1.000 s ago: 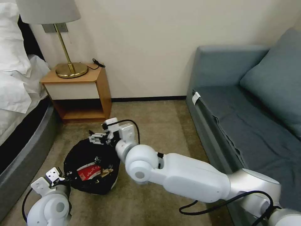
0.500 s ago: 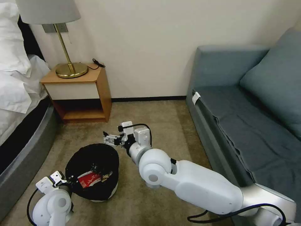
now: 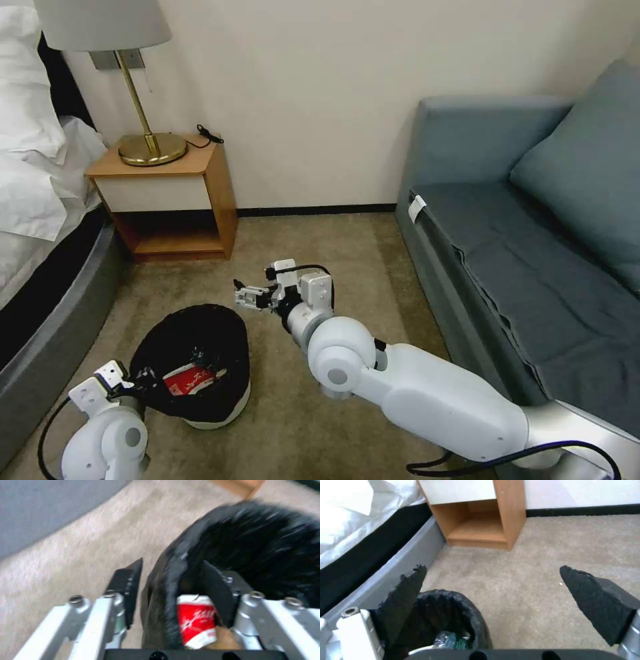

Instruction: Pick up the trash bin, then pick up the garbage on the floor and place it into the trash bin.

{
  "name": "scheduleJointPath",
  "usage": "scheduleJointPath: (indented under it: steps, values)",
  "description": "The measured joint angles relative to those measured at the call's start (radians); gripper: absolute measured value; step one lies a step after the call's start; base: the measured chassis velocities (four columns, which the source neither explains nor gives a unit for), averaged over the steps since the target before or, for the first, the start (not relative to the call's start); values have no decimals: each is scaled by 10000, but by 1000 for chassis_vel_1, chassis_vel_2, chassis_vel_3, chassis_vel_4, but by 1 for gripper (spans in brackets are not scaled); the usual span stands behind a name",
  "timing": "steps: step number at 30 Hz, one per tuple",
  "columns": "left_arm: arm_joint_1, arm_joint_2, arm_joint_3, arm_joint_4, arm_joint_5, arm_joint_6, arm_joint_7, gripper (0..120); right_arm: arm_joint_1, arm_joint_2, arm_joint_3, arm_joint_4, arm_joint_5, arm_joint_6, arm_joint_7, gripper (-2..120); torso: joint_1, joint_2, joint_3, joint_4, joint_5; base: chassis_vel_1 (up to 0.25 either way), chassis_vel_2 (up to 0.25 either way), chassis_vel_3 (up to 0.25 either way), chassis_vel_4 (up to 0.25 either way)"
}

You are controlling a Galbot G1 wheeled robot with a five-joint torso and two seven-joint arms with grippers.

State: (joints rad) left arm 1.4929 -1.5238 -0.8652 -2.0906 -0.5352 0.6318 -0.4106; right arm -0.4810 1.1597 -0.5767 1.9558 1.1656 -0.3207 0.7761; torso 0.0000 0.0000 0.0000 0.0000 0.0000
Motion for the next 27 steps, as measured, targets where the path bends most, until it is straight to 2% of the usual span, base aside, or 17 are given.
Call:
scheduleJointPath:
  steps: [2,4,5,6,8,10,11,13,15,16,20,22,26,27]
  values:
    - [64,-3,-22,-74,128,-104,205,62,-39,-66,72,34,-27,2,-30,100,0,0,0,0,0,0,0,0,0]
    - [280,-1,-116,-301,557,-481,928,70,-148,-259,309,142,-108,19,-123,100,0,-1,0,2,1,0,0,0,0]
    - [401,13,-173,-392,802,-870,1449,77,-246,-439,500,242,-205,57,-261,100,0,0,0,3,1,0,0,0,0]
    - [401,13,-173,-392,802,-870,1449,77,-246,-439,500,242,-205,57,-261,100,0,0,0,3,1,0,0,0,0]
    - [612,89,-324,-537,1448,-2355,2972,85,-666,-1066,1118,494,-1209,439,-984,100,0,0,0,0,2,0,0,0,0]
    - [743,147,-412,-599,1833,-3352,4001,93,-1192,-1515,1690,719,-2725,1052,-1519,100,0,0,0,-2,2,0,0,0,0]
    - [743,147,-412,-599,1833,-3352,4001,93,-1192,-1515,1690,719,-2725,1052,-1519,100,0,0,0,-2,2,0,0,0,0]
    - [839,186,-431,-639,1965,-3869,4515,99,-1855,-1761,2409,1001,-4181,1437,-1898,100,0,0,0,2,4,0,0,0,0]
    - [923,233,-399,-691,2055,-4252,4885,100,-2850,-1934,3315,1446,-5570,1661,-2201,100,0,0,0,0,1,0,0,0,0]
    - [923,233,-399,-691,2055,-4252,4885,100,-2850,-1934,3315,1446,-5570,1661,-2201,100,0,0,0,0,1,0,0,0,0]
    - [986,346,-223,-809,2236,-4558,5270,100,-4796,-1932,5175,2220,-7138,1928,-2542,100,0,1,-1,-3,2,0,0,0,0]
    - [1017,376,-173,-853,2274,-4607,5333,100,-5198,-1885,5586,2439,-7410,1955,-2585,100,0,1,-1,-3,2,0,0,0,0]
    - [1217,487,43,-1029,2494,-4799,5486,100,-7009,-1337,7139,3285,-8852,1721,-2641,100,0,2,0,-1,-1,0,0,0,0]
    - [1217,487,43,-1029,2494,-4799,5486,100,-7009,-1337,7139,3285,-8852,1721,-2641,100,0,2,0,-1,-1,0,0,0,0]
